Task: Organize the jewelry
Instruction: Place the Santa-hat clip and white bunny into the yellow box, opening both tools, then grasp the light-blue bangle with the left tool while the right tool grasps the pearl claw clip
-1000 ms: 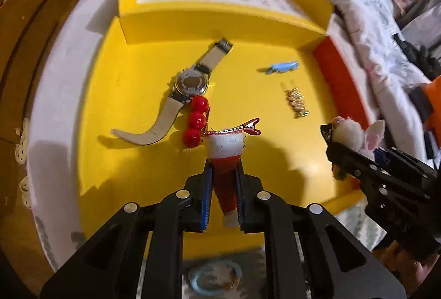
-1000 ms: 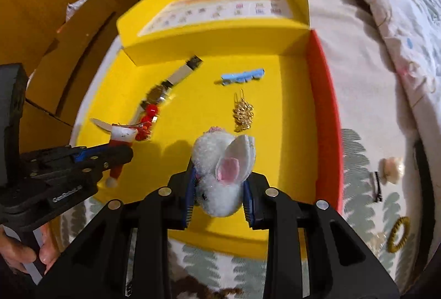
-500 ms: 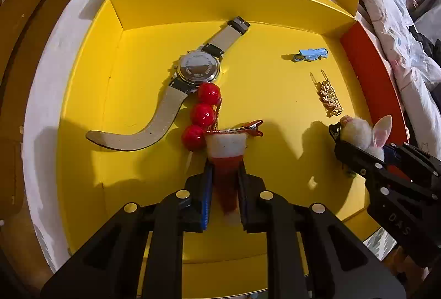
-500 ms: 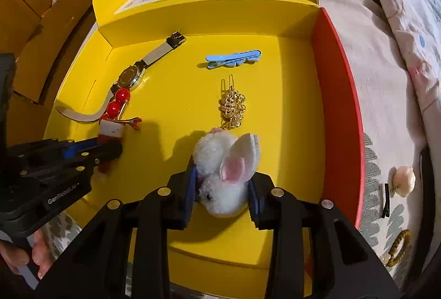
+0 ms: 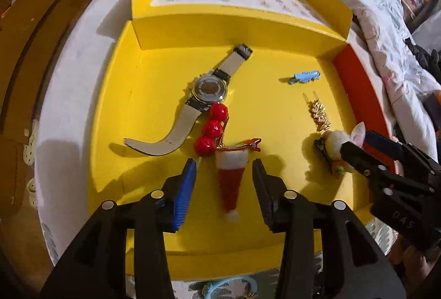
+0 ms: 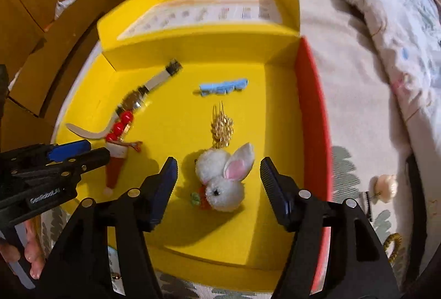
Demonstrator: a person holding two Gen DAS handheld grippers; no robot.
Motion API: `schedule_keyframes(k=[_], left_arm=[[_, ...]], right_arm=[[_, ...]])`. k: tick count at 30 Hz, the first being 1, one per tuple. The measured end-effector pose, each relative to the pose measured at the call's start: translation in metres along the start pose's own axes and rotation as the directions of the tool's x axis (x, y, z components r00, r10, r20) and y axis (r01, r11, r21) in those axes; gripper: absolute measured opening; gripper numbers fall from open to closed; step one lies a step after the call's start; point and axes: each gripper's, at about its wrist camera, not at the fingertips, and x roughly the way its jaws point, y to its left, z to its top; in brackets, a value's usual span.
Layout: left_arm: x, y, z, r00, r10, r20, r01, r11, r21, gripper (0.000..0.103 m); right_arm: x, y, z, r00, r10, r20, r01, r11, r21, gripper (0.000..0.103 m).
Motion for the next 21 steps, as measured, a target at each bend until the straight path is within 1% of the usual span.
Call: schedule_keyframes(k=[1, 3, 5, 7, 9, 11, 12, 14, 16, 18, 21], left_arm=[[-0.007, 0.001, -0.001, 1.000, -0.001, 0.015, 0.001, 1.000, -0.001, 0.043], [-0.025, 0.005, -0.008, 0.999, 0.009, 0.050, -0.009, 1.000, -0.005, 0.045], [-0.040, 0.008, -0.018, 0.996, 0.008, 0.087, -0.007, 1.000, -0.007, 0.053], [-0.059, 0.010, -0.033, 0.992, 0.006, 0.123, -0.005, 1.000, -0.004, 0.055], [-0.073, 0.011, -0.049, 0.989, 0.024, 0.144, -0.024, 1.000, 0.005, 0.056], [-0.087, 0.015, -0.071, 0.985, 0.048, 0.165, -0.049, 0.999, 0.002, 0.059], [-0.091, 0.016, -0.081, 0.983, 0.054, 0.174, -0.054, 0.999, -0.003, 0.060], [-0.091, 0.019, -0.098, 0.984, 0.059, 0.168, -0.058, 0.998, -0.009, 0.062], [-0.086, 0.020, -0.114, 0.987, 0.067, 0.146, -0.065, 0.998, -0.016, 0.062], [-0.077, 0.019, -0.129, 0.990, 0.081, 0.118, -0.079, 0.997, -0.021, 0.062], [-0.062, 0.016, -0.143, 0.993, 0.084, 0.082, -0.082, 0.996, -0.018, 0.062]], right_arm=[[-0.006, 0.000, 0.000, 1.000, 0.005, 0.017, -0.005, 1.000, 0.001, 0.065], [-0.035, -0.002, -0.004, 0.997, 0.029, 0.071, -0.030, 1.000, 0.007, 0.065], [-0.062, -0.004, -0.013, 0.991, 0.057, 0.119, -0.058, 0.998, 0.008, 0.065], [-0.088, -0.007, -0.024, 0.984, 0.087, 0.156, -0.088, 0.996, 0.003, 0.065], [-0.114, -0.013, -0.045, 0.975, 0.114, 0.190, -0.118, 0.993, 0.007, 0.065], [-0.131, -0.021, -0.066, 0.970, 0.131, 0.205, -0.137, 0.990, 0.017, 0.065], [-0.137, -0.029, -0.080, 0.970, 0.132, 0.206, -0.141, 0.990, 0.027, 0.065], [-0.142, -0.043, -0.102, 0.977, 0.098, 0.187, -0.110, 0.992, 0.059, 0.065], [-0.143, -0.057, -0.123, 0.985, 0.073, 0.159, -0.087, 0.993, 0.083, 0.065], [-0.137, -0.067, -0.140, 0.992, 0.058, 0.113, -0.071, 0.991, 0.114, 0.065], [-0.127, -0.078, -0.158, 0.997, 0.052, 0.064, -0.061, 0.987, 0.148, 0.065]])
